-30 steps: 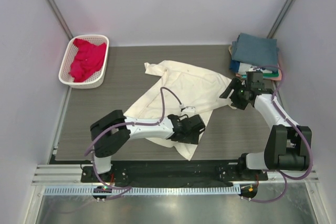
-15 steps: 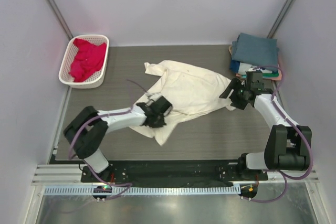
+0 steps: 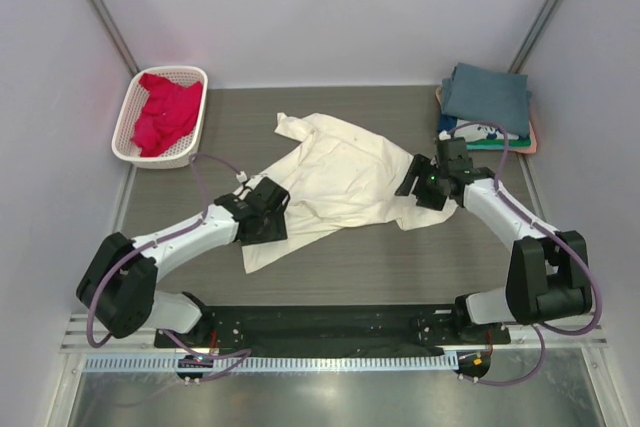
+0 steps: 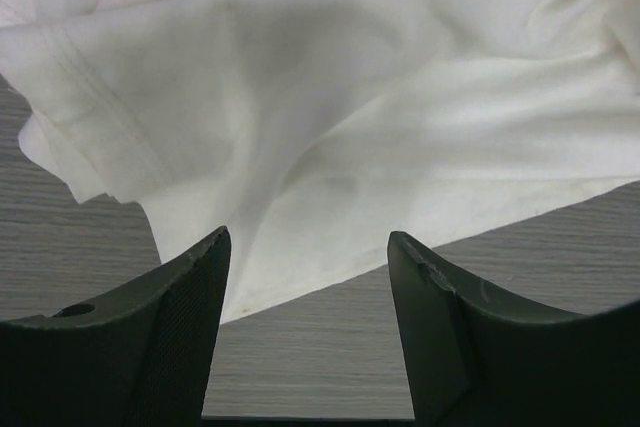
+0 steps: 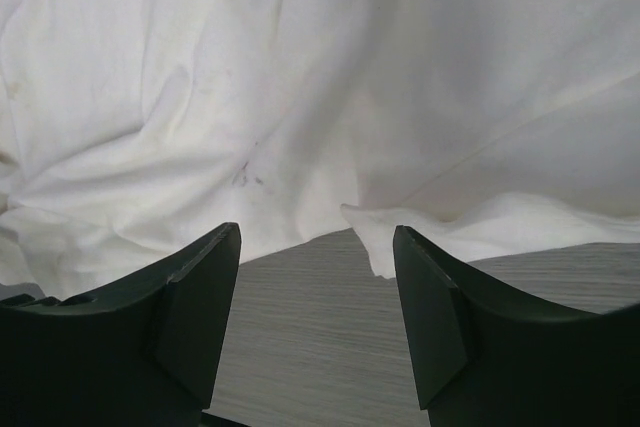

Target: Fold and stack the t-shirts

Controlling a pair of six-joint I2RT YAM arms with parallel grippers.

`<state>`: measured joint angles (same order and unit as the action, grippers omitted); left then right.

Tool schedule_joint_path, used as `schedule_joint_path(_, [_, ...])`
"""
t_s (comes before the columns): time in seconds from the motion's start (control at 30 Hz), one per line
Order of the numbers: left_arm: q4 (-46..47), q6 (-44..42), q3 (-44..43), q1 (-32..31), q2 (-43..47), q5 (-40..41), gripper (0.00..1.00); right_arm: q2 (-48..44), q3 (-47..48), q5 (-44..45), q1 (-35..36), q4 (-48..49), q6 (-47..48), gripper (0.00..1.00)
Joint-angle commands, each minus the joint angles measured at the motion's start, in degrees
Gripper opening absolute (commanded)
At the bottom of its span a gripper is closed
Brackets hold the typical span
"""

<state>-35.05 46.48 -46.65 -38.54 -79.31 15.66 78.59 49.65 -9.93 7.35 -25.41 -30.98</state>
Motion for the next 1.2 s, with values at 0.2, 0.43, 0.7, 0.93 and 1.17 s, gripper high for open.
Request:
schedule_joint_path(0.2, [-0.73, 1.07, 5.51, -0.30, 10.12, -3.00, 0.64, 7.09, 4.22, 9.05, 3.28, 1.24, 4.43, 0.66])
schedule_joint_path(0.43, [0.15, 1.33, 8.15, -0.39, 12.16, -3.18, 0.64, 9.74, 7.48, 13.35, 5.56, -3.41, 5.23, 0.65])
schedule_joint_path(0.7, [2.17, 1.25, 10.35, -0.30, 12.34, -3.88, 0.63, 10.97, 5.64, 15.29, 6.97, -5.88, 5.58, 0.59])
schedule_joint_path(0.93, [3.14, 1.07, 11.23, -0.30, 12.07, -4.41, 0.63, 12.20, 4.49, 16.35, 7.59, -5.79, 5.85, 0.41])
schedule_joint_path(1.17, [1.92, 1.33, 11.85, -0.30, 14.00, -4.59, 0.62, 11.15, 4.58, 16.88, 7.67, -6.32, 6.20, 0.04])
